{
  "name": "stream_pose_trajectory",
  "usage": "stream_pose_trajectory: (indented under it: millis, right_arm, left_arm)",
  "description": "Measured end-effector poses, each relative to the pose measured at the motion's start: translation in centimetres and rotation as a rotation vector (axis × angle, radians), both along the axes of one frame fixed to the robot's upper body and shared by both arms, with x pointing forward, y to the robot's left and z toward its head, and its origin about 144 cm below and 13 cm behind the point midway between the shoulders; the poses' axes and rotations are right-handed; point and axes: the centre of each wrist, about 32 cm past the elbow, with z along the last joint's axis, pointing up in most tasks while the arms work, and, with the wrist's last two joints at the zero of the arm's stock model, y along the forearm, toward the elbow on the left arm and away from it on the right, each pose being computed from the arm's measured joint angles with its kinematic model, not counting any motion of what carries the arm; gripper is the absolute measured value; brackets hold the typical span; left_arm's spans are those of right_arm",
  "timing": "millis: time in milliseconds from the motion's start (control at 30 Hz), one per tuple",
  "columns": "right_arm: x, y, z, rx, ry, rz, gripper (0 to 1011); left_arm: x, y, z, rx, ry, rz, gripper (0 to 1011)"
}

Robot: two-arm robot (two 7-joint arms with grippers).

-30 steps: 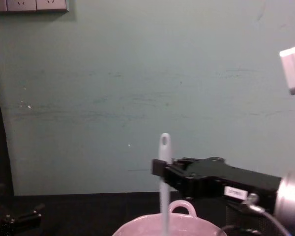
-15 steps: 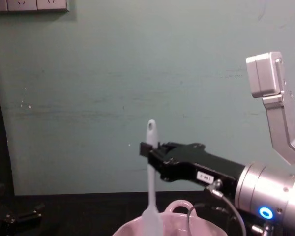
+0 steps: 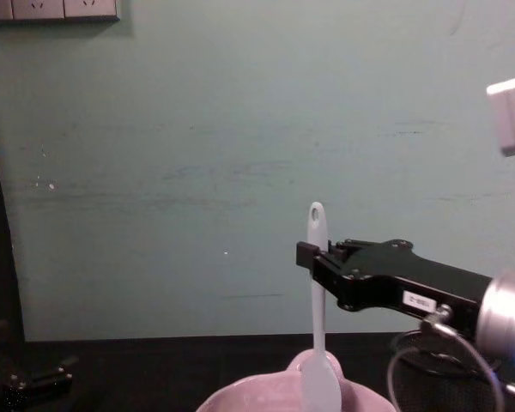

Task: Use the one hand to pick up the spoon and stir the clear water in the bowl.

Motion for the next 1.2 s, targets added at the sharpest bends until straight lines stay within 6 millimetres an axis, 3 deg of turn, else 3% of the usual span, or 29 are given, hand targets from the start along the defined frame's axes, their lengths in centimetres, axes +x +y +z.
stream_pose_trajectory:
  millis: [233,500,700,867,1200]
  right_arm:
    - [-2.0,-0.7,0.3,0.011,0.070,0.060,120]
    - [-2.5,1.0,-0.5,0.077,0.129,0.111,120]
    - [-1.2,2.8,-0.9,0.130,0.104,0.106,119]
    - [0.1,3.2,-1.3,0.126,0.078,0.064,120]
    - [2.4,1.2,-0.7,0.082,0.034,-0.049,120]
  left_arm:
    - [0.0,0.0,0.0,0.000,0.000,0.000,1011]
    - [0.0,0.0,0.0,0.000,0.000,0.000,1011]
    - [0.0,0.0,0.0,0.000,0.000,0.000,1011]
    - [0.0,0.0,0.0,0.000,0.000,0.000,1011]
    - [0.0,0.0,0.0,0.000,0.000,0.000,1011]
